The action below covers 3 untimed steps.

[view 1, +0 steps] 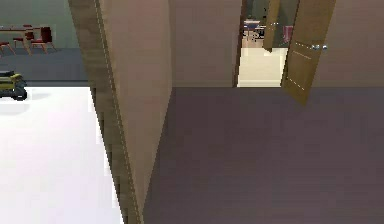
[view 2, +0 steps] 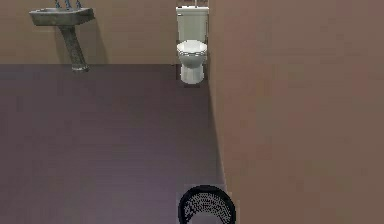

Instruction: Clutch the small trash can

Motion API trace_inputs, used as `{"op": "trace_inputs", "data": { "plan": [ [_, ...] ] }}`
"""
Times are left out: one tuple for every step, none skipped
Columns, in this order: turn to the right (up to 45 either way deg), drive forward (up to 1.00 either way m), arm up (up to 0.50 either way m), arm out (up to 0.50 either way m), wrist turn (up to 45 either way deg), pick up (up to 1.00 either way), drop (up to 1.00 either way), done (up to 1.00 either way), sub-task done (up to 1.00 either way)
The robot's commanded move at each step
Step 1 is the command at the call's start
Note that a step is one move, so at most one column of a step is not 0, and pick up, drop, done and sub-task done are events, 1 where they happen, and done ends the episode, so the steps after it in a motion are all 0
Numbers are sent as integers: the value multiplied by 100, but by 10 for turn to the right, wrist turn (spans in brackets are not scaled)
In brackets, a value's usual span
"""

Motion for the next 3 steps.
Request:
{"op": "trace_inputs", "data": {
  "plan": [
    [0, 0, 0, 20, 0, 0, 0, 0, 0],
    [0, 0, 0, 0, 450, 0, 0, 0, 0],
    [0, 0, 0, 0, 450, 0, 0, 0, 0]
  ]
}}
